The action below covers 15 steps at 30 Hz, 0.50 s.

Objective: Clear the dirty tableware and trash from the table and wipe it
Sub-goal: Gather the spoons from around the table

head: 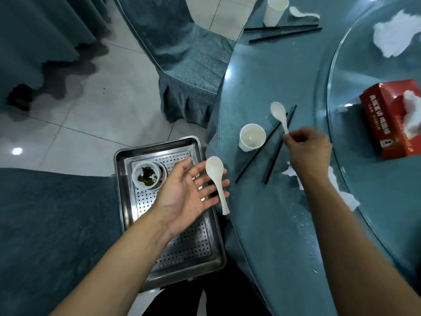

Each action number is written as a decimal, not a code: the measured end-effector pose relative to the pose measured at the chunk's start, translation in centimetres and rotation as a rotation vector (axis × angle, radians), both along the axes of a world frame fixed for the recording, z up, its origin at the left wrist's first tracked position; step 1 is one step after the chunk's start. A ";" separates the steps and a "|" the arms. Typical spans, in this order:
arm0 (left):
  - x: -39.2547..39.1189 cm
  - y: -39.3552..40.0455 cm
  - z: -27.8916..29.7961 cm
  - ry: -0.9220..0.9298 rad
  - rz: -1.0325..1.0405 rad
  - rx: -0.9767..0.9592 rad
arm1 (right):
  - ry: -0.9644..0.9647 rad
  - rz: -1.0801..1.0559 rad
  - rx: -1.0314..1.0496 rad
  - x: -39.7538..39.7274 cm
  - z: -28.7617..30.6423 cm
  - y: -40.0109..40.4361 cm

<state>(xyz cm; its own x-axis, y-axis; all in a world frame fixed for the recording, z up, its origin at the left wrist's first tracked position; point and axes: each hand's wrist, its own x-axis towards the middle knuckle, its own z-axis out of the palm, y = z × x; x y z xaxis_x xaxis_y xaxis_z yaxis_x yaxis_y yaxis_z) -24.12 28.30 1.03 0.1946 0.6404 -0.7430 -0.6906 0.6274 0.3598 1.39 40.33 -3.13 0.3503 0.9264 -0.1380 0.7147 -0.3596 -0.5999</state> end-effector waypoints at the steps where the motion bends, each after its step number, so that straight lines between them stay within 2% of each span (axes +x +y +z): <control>1: 0.4 -0.2 0.1 -0.003 -0.003 -0.004 | 0.108 -0.025 0.021 -0.4 1.3 -2.3; 4: 2.3 -0.9 0.4 -0.009 -0.047 -0.010 | 0.325 -0.040 0.080 -2.3 5.2 -9.4; 7: 4.6 -2.0 1.3 -0.005 -0.127 0.015 | 0.492 -0.107 0.056 -3.6 7.2 -15.8; 11: 7.6 -4.0 2.9 -0.029 -0.199 0.046 | 0.491 -0.219 0.084 -3.2 8.2 -22.4; 15: 9.9 -7.0 4.3 -0.022 -0.288 0.077 | 0.389 -0.300 0.109 -2.3 8.6 -27.5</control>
